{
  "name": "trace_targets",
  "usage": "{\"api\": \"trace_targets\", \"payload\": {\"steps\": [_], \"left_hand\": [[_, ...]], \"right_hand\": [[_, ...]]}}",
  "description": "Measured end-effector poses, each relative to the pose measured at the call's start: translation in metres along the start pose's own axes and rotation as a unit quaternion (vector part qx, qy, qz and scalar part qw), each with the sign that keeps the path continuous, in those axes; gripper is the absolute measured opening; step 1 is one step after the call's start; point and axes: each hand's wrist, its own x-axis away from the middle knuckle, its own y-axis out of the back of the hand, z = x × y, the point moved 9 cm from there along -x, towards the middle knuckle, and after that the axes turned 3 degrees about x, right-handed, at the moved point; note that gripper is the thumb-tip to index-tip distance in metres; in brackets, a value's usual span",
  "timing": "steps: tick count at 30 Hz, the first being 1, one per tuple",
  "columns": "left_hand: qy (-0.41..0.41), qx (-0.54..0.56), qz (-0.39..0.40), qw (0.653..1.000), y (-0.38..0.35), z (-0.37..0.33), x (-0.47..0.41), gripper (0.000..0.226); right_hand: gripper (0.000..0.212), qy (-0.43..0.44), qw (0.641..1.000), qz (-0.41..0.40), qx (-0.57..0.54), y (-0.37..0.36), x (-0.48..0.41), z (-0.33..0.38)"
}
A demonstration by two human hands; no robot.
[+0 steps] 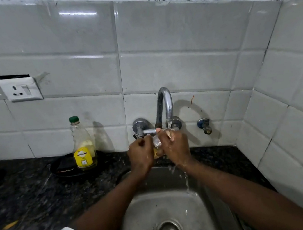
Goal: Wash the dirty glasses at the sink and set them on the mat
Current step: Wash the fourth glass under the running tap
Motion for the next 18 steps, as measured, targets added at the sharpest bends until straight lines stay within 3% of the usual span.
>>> {"api": "trace_targets", "payload": {"steps": [1, 2, 3, 5, 6, 8, 9, 10, 11, 13, 14, 15, 17, 18], "left_hand": [[0.15, 0.003, 0.073, 0.986, -0.012, 0.019, 0.002, 0.035], [0.247, -0.003, 0.135, 0.96, -0.02, 0.026, 0.01, 0.042], [0.273, -0.002, 0.156, 0.949, -0.025, 0.027, 0.014, 0.045], [0.187, -0.008, 0.065, 0.98, -0.016, 0.02, 0.007, 0.046], [0.074, -0.005, -0.02, 0.997, -0.005, 0.008, 0.004, 0.04], [-0.154, -0.006, -0.104, 0.982, 0.006, -0.022, 0.019, 0.016], [-0.176, 0.0, -0.107, 0.979, 0.006, -0.022, 0.018, 0.012], [-0.124, 0.016, -0.075, 0.989, 0.002, -0.016, 0.008, 0.017], [-0.003, 0.037, -0.018, 0.999, -0.006, 0.002, -0.004, 0.027], [0.269, 0.053, 0.151, 0.95, -0.03, 0.034, 0.008, 0.047], [0.307, 0.057, 0.179, 0.933, -0.035, 0.039, 0.014, 0.05], [0.278, 0.046, 0.148, 0.948, -0.031, 0.039, 0.01, 0.051], [0.047, 0.018, -0.011, 0.999, -0.007, 0.01, -0.001, 0.038], [-0.065, 0.01, -0.061, 0.996, 0.003, -0.007, 0.006, 0.027]], "right_hand": [[0.035, 0.018, 0.999, 0.006, 0.026, 0.002, 0.001, 0.0], [0.035, 0.022, 0.999, 0.005, 0.039, 0.005, 0.001, -0.003], [0.034, 0.019, 0.999, 0.0, 0.036, 0.007, 0.001, -0.006], [0.036, -0.019, 1.0, -0.024, 0.006, 0.01, -0.001, -0.011], [0.039, -0.05, 0.998, -0.04, -0.011, 0.01, -0.003, -0.014], [0.042, -0.098, 0.993, -0.058, -0.034, 0.01, -0.005, -0.017], [0.042, -0.09, 0.994, -0.057, -0.028, 0.01, -0.005, -0.013], [0.042, -0.057, 0.997, -0.051, -0.003, 0.01, -0.005, -0.006], [0.042, -0.013, 0.999, -0.038, 0.027, 0.01, -0.003, 0.002], [0.038, 0.046, 0.997, -0.005, 0.064, 0.01, 0.001, 0.007], [0.035, 0.047, 0.997, 0.003, 0.059, 0.01, 0.002, 0.006], [0.032, 0.031, 0.999, -0.002, 0.04, 0.011, 0.002, 0.002], [0.03, -0.046, 0.998, -0.038, -0.027, 0.012, 0.0, -0.007], [0.03, -0.073, 0.995, -0.047, -0.048, 0.011, 0.0, -0.01]]}}
